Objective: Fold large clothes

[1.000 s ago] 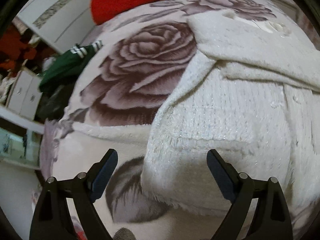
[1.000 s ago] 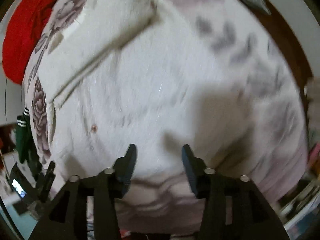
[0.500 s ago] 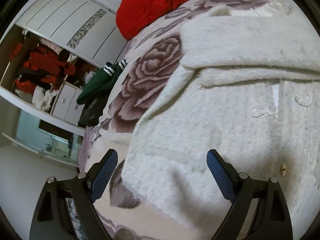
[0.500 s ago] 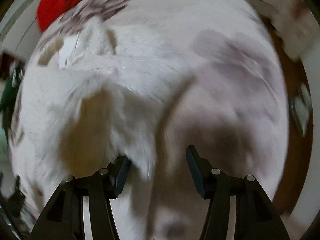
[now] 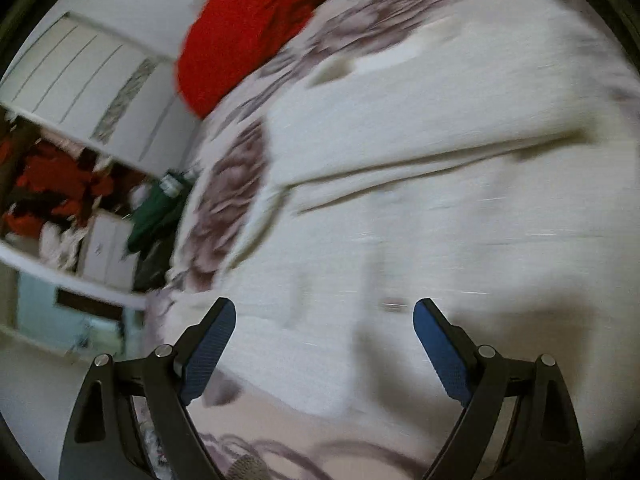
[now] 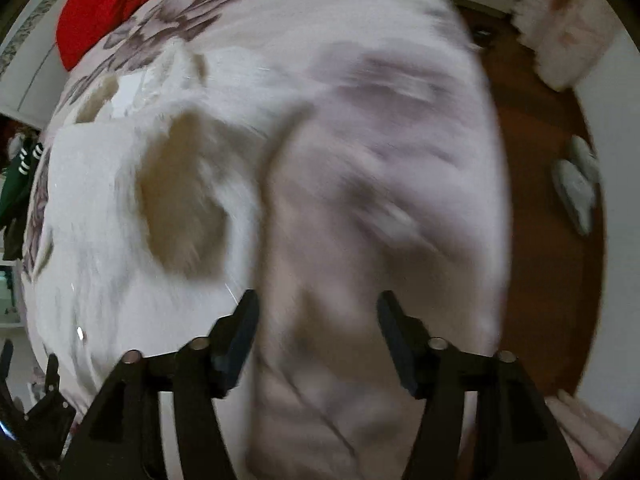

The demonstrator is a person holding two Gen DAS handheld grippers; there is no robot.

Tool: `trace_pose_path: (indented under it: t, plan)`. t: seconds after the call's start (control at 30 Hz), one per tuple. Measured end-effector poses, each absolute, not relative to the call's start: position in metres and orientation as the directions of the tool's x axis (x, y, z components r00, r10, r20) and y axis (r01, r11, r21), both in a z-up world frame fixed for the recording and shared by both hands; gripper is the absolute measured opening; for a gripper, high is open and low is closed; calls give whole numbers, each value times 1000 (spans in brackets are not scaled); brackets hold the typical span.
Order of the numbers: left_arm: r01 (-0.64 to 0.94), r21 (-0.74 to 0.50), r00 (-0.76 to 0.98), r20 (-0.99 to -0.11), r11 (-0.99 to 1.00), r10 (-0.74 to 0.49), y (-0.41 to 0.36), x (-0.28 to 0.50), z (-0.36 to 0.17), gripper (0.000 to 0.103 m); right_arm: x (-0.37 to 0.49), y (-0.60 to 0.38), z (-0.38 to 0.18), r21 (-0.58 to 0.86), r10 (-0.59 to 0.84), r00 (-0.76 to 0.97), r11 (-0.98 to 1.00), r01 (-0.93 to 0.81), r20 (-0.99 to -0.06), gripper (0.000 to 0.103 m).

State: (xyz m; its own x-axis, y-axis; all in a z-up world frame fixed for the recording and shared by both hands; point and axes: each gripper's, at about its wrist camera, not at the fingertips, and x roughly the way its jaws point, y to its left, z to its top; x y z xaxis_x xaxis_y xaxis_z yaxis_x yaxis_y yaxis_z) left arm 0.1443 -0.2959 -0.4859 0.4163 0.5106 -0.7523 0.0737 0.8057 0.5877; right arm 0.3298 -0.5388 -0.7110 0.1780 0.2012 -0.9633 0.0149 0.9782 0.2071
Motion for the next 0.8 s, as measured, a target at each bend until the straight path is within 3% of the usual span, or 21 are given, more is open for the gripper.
trace_pose_path:
  t: [0.23,0.37,0.53,0.57,0.6,0.63,0.7,0.8]
  plan:
    - [271,404,379,-879,874,289,-425,103,-490,92,232,-662,-698,153,124,129,956,251,-984,68]
    - [338,427,335,-887,838,317,-473,90,-533,92,210,-701,-704,185,150,129,924,335,-980,68]
    - [347,507,314,-855,789,412,-471,92,-577,88,224,-709,-712,404,365,179,866,295,-914,69]
    - [311,512,315,-850,800,422,-459,98,-575,75,236,-704,-717,478,439,193,838,265,-877,69]
    - [279,483,313,-863,830,397,-446,104,-568,45,250,-696,-722,535,500,197,810,241,-844,73]
    - [237,440,312,-879,866,361,-430,110,-558,28,266,-686,-728,592,561,193,776,216,-805,77]
    - [189,398,333,-886,898,323,-411,114,-542,17,299,-661,-740,693,667,190,700,174,-721,78]
    - [144,373,378,-876,917,298,-388,120,-514,13,350,-613,-752,793,771,188,596,125,-609,83]
